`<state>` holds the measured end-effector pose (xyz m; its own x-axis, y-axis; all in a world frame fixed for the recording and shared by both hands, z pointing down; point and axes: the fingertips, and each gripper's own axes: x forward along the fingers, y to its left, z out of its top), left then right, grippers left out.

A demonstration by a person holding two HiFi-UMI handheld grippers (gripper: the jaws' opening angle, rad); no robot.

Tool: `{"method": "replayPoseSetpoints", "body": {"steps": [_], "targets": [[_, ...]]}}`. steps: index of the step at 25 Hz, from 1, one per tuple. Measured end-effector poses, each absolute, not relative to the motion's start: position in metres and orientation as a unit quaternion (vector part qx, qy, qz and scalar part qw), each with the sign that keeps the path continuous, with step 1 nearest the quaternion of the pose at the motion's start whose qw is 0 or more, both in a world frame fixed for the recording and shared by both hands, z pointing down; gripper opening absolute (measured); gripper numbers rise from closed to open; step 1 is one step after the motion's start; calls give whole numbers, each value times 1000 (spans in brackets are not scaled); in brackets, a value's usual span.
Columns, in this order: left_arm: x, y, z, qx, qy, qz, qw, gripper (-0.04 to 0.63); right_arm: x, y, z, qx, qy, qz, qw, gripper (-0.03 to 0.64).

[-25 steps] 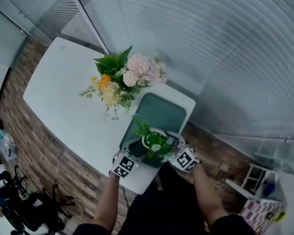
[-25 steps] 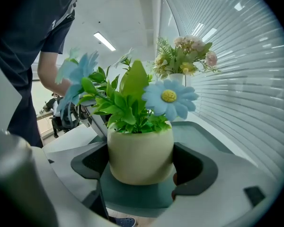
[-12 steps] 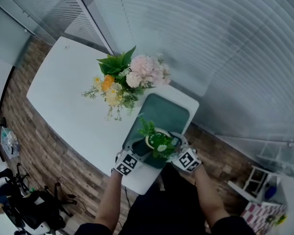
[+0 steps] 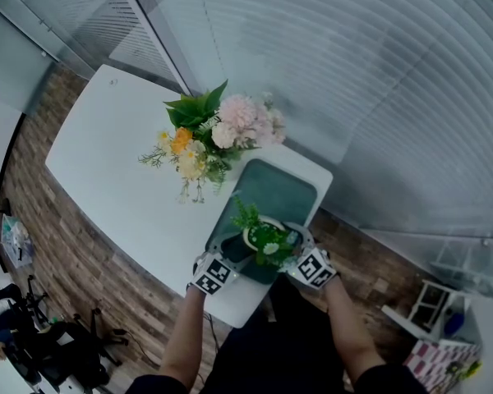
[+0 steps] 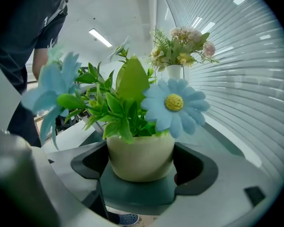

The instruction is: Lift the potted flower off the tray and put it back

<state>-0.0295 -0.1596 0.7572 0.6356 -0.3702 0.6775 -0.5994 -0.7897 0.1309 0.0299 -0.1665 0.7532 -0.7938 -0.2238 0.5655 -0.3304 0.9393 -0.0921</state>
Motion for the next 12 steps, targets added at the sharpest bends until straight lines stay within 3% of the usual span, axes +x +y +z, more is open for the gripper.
{"method": "replayPoseSetpoints", "body": {"steps": [12], "targets": [[-32, -156, 764, 874, -298, 341, 179, 262, 29, -170, 753, 154, -942, 100, 280, 394]]}}
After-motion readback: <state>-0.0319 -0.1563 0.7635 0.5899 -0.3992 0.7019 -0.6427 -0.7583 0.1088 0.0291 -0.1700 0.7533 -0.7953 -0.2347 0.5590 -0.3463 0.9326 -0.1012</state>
